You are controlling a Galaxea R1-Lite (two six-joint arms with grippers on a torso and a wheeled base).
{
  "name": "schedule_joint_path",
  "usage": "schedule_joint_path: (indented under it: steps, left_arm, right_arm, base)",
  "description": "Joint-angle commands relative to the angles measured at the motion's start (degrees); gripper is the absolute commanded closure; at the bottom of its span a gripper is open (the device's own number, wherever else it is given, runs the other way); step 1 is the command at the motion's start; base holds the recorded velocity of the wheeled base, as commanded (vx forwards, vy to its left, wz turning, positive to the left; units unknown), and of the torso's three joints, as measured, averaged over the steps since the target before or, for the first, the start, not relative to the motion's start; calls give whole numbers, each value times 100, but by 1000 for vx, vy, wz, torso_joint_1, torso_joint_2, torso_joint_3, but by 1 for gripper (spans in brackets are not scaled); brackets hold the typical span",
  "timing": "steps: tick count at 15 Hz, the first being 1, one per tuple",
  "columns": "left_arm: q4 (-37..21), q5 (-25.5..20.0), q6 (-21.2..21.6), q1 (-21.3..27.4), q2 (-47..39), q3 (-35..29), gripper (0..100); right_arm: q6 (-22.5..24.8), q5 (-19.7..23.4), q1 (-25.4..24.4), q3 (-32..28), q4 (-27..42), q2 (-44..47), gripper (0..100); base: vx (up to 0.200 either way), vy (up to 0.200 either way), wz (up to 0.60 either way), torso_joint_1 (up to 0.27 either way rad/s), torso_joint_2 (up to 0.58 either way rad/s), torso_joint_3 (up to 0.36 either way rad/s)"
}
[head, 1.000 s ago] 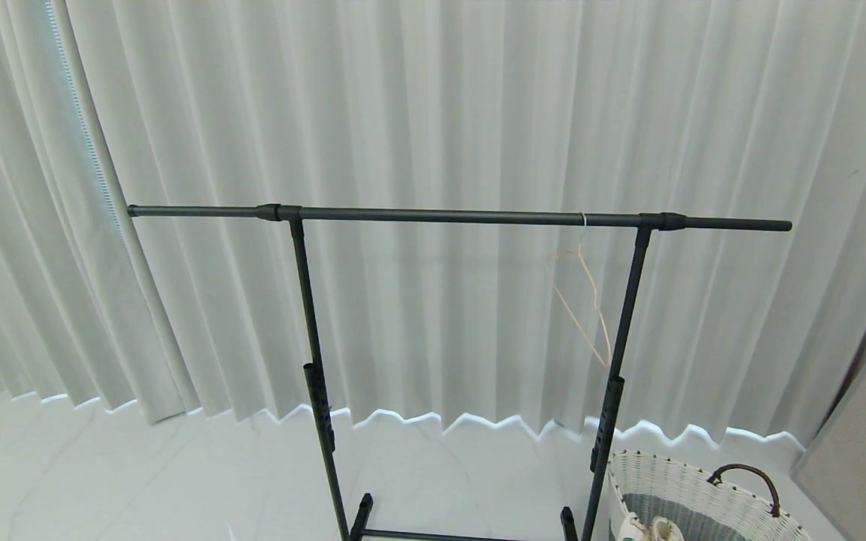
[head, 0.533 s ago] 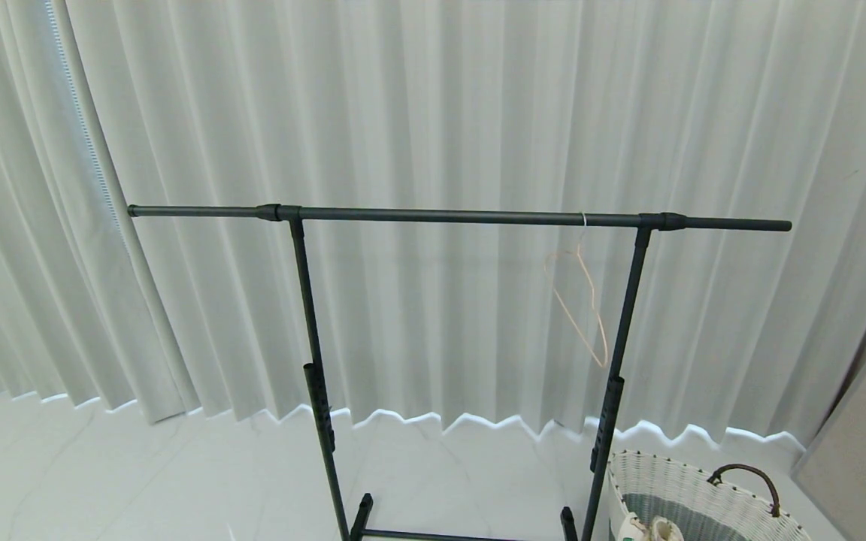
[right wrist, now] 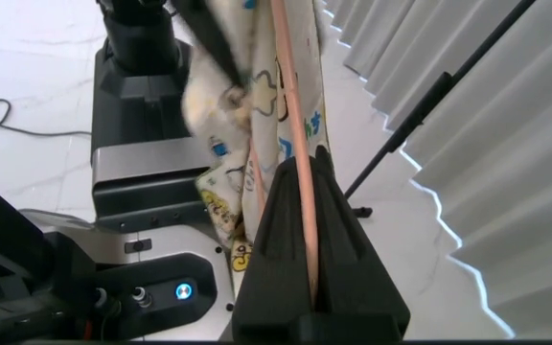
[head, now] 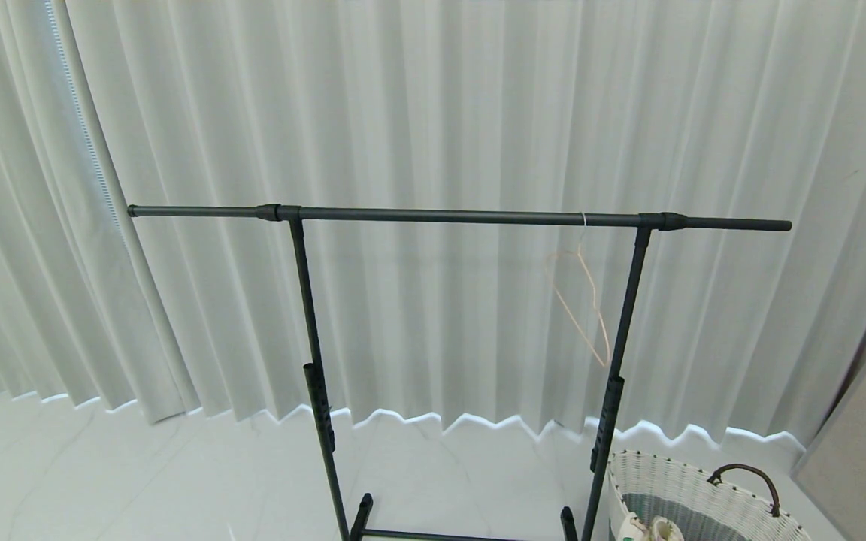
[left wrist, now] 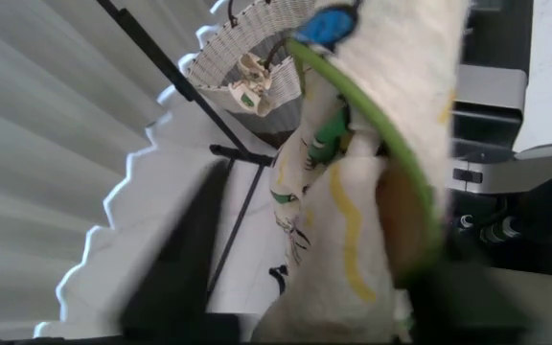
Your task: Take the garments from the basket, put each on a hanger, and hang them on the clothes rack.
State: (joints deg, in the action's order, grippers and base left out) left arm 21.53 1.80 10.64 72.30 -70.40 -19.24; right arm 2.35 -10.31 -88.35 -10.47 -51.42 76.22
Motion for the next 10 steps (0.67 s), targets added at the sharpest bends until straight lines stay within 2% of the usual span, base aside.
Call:
schedule_joint_path:
  steps: [1, 5, 6, 10]
  left_arm:
    - [0, 4, -1, -6, -18, 8, 100]
    - [0, 4, -10, -278, -35, 8, 100]
    - [0, 4, -10, -375, -35, 8, 100]
    - [0, 83, -1, -805, -61, -1, 100]
  right_arm:
    - [2, -6, 2, -34, -8, 7, 100]
    - [99, -15, 2, -60, -8, 7, 100]
    - [116, -15, 2, -51, -8, 7, 0]
    - [151, -50, 107, -60, -8, 7, 0]
  base:
    - [0, 0, 0, 0, 0, 0]
    - [0, 0, 0, 0, 0, 0]
    - [0, 0, 0, 0, 0, 0]
    - [0, 0, 0, 0, 0, 0]
